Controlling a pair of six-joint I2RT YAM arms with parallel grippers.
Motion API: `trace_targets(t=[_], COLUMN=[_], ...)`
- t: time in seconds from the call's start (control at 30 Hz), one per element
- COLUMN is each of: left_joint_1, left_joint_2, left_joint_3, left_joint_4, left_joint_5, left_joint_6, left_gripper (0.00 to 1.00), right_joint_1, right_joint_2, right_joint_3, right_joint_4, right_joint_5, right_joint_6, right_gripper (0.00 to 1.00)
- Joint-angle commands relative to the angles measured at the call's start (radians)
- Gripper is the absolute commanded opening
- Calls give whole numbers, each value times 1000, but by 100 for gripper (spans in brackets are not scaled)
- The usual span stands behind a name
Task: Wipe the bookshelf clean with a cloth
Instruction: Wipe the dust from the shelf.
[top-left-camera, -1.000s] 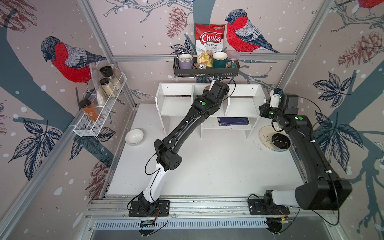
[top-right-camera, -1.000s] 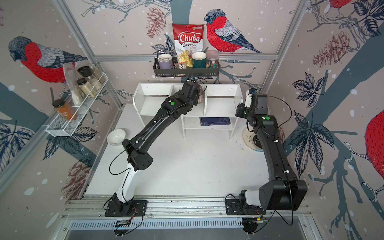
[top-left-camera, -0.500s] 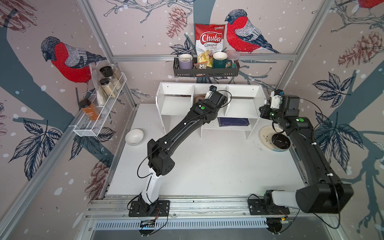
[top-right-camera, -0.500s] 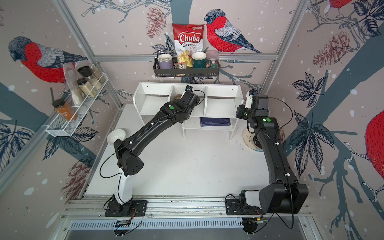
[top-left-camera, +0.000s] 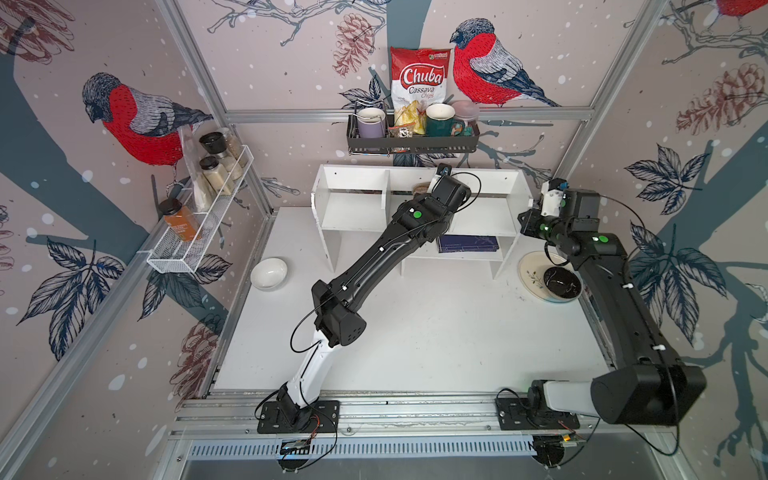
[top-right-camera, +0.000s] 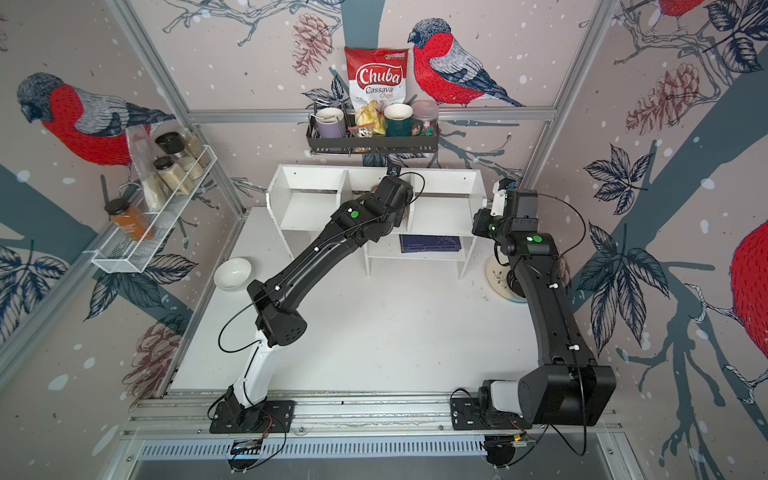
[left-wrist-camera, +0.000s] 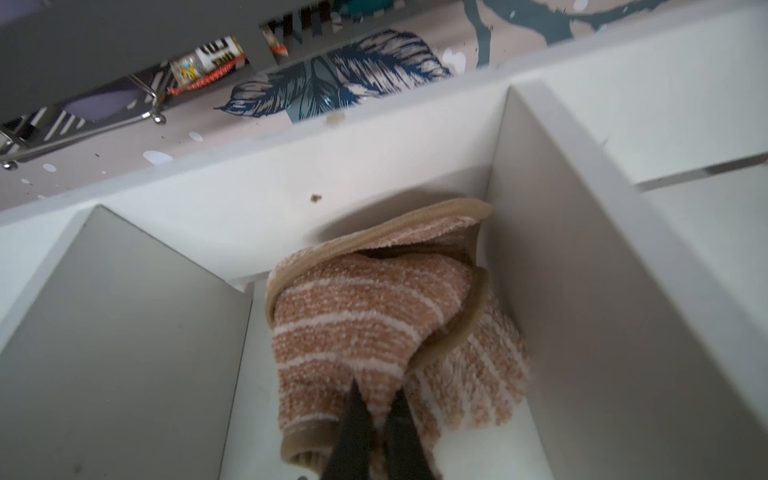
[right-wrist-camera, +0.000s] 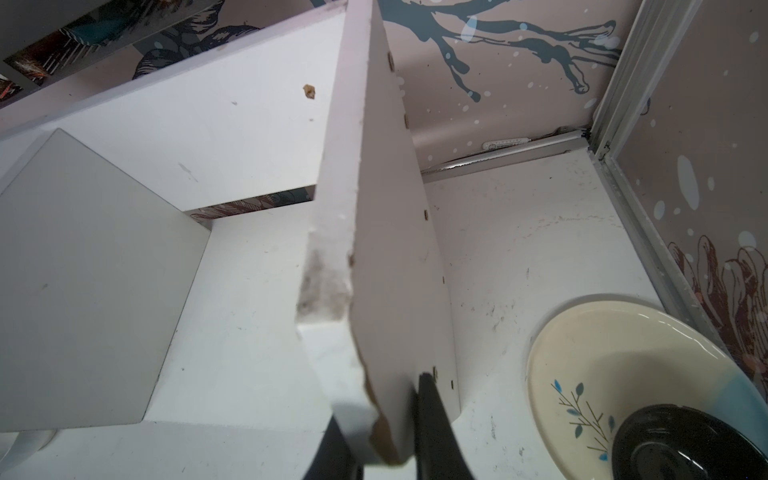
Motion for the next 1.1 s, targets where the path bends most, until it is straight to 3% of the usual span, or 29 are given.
trace_targets(t=[0.0,0.23,0.43,0.63,0.77,1.0,1.07], left_joint_1=[25,143,101,54,51,68,84], left_joint_2=[-1,-118,-297,-302,-239,-59,-47], left_joint_3=[42,-125,-409,-516,-422,-6,43], left_joint_4=[14,-43,82,88,74,-21,-26], left_joint_5=[-32,-1,85,103,129,105,83], left_joint_6=[25,-77,-61,-68,-78,-26,-15], left_gripper=[0,0,0,0,0,0,0], right_joint_1=[-3,23,50,49,50,47,33], right_joint_2=[53,124,91,49,43,39,38], right_joint_3=[65,166,118,92,99,97,98], right_joint_4=[-35,-64,-51,-62,-72,-81,-87], right_joint_5=[-152,-153,-114,-70,-73,-72,-51], right_joint_6=[184,185,177,162,166,163,166], right_gripper=[0,0,0,0,0,0,0])
